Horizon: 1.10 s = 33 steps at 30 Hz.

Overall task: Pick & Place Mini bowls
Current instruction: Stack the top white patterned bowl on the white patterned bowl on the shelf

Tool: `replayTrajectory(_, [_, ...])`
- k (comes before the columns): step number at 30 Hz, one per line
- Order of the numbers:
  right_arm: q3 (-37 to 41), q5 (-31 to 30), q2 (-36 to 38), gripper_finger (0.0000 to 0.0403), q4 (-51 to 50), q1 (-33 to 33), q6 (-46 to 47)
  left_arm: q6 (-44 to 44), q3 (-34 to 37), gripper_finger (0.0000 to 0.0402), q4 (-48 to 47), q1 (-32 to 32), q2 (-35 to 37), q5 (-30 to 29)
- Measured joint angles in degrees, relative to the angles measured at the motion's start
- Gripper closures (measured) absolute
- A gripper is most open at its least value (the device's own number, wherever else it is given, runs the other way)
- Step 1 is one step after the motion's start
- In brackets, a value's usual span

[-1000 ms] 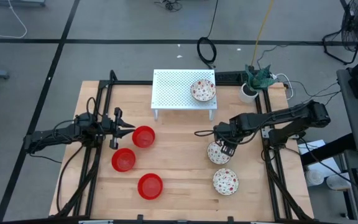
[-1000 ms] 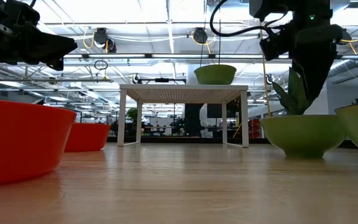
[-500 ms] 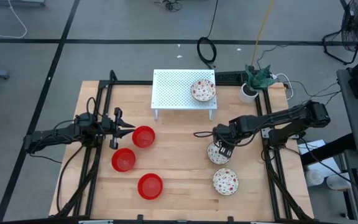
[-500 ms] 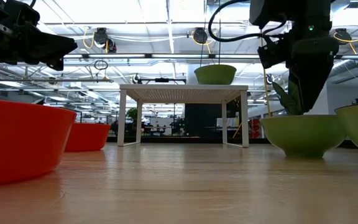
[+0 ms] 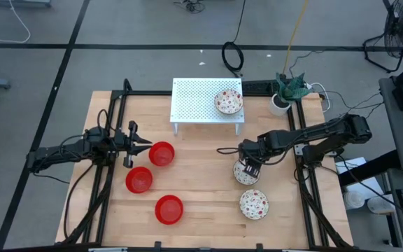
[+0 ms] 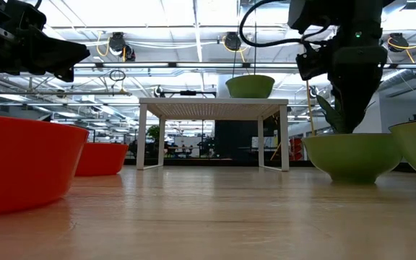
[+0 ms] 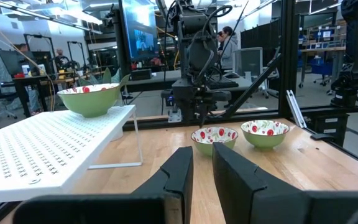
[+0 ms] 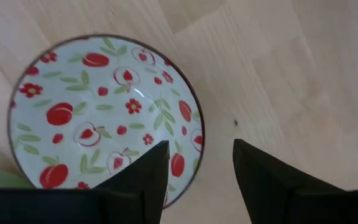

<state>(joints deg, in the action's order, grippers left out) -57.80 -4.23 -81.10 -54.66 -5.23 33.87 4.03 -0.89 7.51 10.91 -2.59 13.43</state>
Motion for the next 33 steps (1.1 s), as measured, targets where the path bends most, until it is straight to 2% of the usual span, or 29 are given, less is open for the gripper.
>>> replayTrajectory(18, [0.19, -0.17, 0.0, 0.0241, 1.12, 0.0, 0.01, 0.0, 0.0, 0.0337, 0.0, 0.01, -0.02, 0.0])
replayTrajectory(26, [5.44, -0.04, 0.0, 0.0241, 7.26, 0.0, 1.2, 0.0, 0.0, 0.0337, 0.0, 0.01, -0.02, 0.0])
replayTrajectory(33, [6.84, -0.02, 0.0, 0.0242, 7.33, 0.0, 1.44, 0.0, 0.01, 0.0337, 0.0, 0.0, -0.01, 0.0])
